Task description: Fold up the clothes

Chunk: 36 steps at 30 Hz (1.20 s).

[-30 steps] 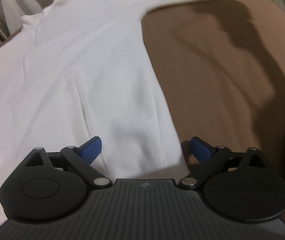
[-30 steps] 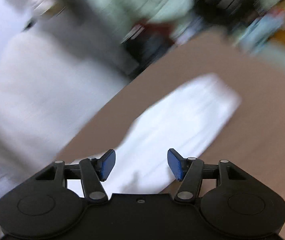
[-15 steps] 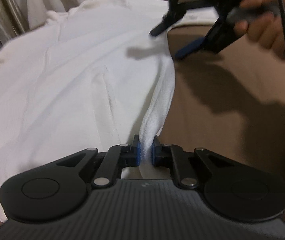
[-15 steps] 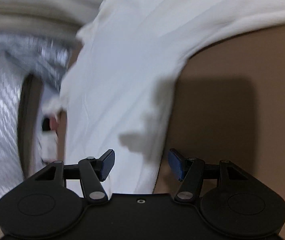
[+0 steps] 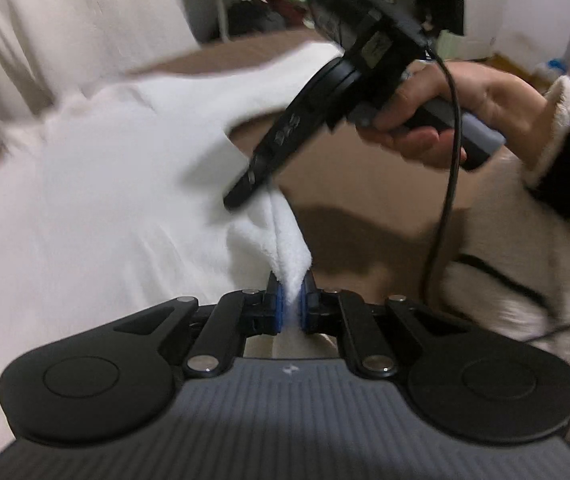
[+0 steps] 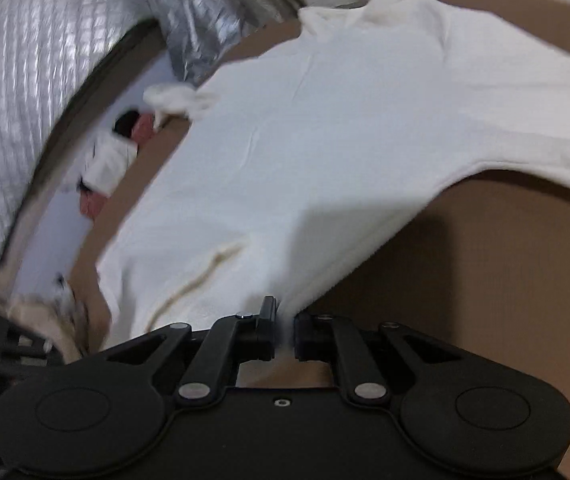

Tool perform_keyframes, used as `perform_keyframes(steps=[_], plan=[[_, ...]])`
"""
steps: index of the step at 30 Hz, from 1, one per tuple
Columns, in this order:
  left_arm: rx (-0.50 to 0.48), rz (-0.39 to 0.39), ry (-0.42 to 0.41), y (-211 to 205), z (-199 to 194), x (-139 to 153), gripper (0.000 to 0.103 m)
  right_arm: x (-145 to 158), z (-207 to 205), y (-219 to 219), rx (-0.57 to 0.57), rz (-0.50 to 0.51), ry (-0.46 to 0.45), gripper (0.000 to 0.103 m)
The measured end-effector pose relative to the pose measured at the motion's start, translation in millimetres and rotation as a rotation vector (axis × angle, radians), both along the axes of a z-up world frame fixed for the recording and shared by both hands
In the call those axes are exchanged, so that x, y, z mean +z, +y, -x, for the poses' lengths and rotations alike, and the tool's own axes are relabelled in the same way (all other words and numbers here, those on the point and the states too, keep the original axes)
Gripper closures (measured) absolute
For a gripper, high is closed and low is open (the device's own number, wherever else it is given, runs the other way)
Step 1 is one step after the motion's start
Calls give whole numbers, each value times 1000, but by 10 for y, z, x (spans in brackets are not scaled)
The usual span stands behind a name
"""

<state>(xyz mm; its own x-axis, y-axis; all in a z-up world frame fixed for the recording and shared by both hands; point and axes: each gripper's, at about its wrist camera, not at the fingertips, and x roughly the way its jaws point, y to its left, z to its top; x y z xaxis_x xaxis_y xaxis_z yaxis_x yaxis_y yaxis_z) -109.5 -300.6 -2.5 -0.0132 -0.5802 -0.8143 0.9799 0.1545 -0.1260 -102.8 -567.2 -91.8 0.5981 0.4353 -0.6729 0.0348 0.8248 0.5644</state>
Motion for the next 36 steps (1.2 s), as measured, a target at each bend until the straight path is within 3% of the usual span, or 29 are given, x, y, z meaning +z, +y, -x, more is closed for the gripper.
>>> perform_keyframes(steps=[4, 6, 7, 9, 11, 15, 18, 21, 27, 31, 33, 36], plan=[[82, -161, 85, -124, 80, -678, 93, -284, 4, 200, 156, 169, 141, 89], [128, -225, 119, -177, 78, -969, 89, -337, -33, 242, 173, 214, 180, 81], [158, -196, 119, -88, -48, -858, 86, -331, -23, 244, 178, 230, 186, 81], [220, -125, 114, 116, -327, -579, 60, -310, 1, 248, 187, 262, 193, 66], [281, -54, 110, 320, -607, -299, 46, -127, 88, 236, 181, 272, 130, 60], [404, 90, 101, 727, -1167, 259, 44, 289, 166, 111, 112, 112, -79, 60], [617, 154, 66, 1082, -1797, 389, 42, 622, -26, 98, 47, -1, -176, 60], [817, 233, 61, 1480, -2345, 317, 42, 927, -661, 476, 21, 10, -226, 53], [1217, 394, 48, 2275, -3441, 173, 42, 1257, -2204, 1348, 54, 86, -185, 50], [1376, 401, 84, 2846, -3784, -421, 43, 1202, -3152, 1871, 141, 22, -135, 50], [1414, 393, 126, 3036, -4019, -583, 45, 1146, -3596, 2195, 203, 63, -120, 50], [1461, 424, 166, 3234, -4319, -726, 45, 1108, -4269, 2772, 286, 210, -130, 48]])
